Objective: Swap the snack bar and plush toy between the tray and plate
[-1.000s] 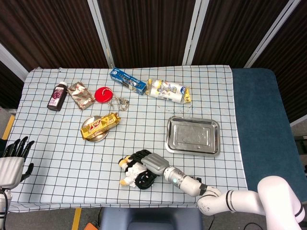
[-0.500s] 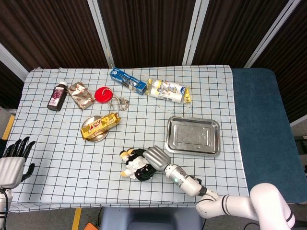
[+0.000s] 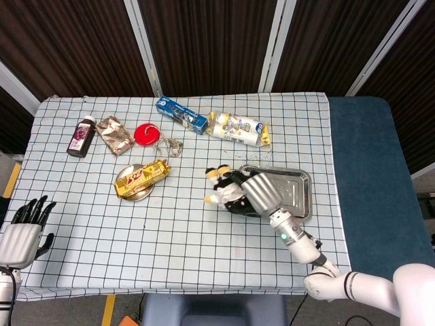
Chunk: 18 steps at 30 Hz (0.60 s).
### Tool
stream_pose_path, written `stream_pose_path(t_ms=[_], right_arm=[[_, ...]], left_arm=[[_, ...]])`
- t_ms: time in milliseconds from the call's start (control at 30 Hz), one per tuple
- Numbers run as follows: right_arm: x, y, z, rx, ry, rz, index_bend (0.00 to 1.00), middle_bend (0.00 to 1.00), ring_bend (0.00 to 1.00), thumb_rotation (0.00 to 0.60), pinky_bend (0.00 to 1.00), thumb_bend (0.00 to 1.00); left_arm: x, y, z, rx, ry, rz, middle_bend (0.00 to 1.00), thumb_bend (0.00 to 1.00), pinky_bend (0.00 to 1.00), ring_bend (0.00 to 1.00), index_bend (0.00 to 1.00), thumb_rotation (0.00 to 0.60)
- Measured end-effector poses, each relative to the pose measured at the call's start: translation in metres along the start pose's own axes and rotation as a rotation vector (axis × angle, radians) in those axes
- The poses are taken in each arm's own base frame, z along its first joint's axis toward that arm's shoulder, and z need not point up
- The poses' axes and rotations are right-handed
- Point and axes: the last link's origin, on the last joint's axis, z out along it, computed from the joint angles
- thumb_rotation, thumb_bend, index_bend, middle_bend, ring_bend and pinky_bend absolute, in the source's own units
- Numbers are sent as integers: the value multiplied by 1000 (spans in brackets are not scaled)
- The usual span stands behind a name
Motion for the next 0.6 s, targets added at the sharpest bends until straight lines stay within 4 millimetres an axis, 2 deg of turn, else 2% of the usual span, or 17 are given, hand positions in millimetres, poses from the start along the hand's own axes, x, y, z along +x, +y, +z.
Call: stream_pose_path(t_ms=[133,233,400,533,600], right_arm=[[21,40,-14,-124,3,-13,944,706,786,600,630,361],[27,63,-24,-199,-17,7,942,706,785,600,629,361],[22,86,-34,-260,-65,45,832,696,678,600,548,360],[17,97,-37,-281,-100,114,795,672,651,600,539,360],[14,99,-38,-277,-113,141,706,590,576,600,523,340]], left_arm=[[-1,2,0,-8,0,0,0,444,141,0,112,600],[-1,2,0,-8,-2,-1,0,444,140,0,112,600],[-3,3,0,-12,-9,1,0,443,141,0,114,600],[-5,5,0,-19,-17,6,0,443,141,0,114,600],[-5,5,0,-20,-19,9,0,444,141,0,114,600]])
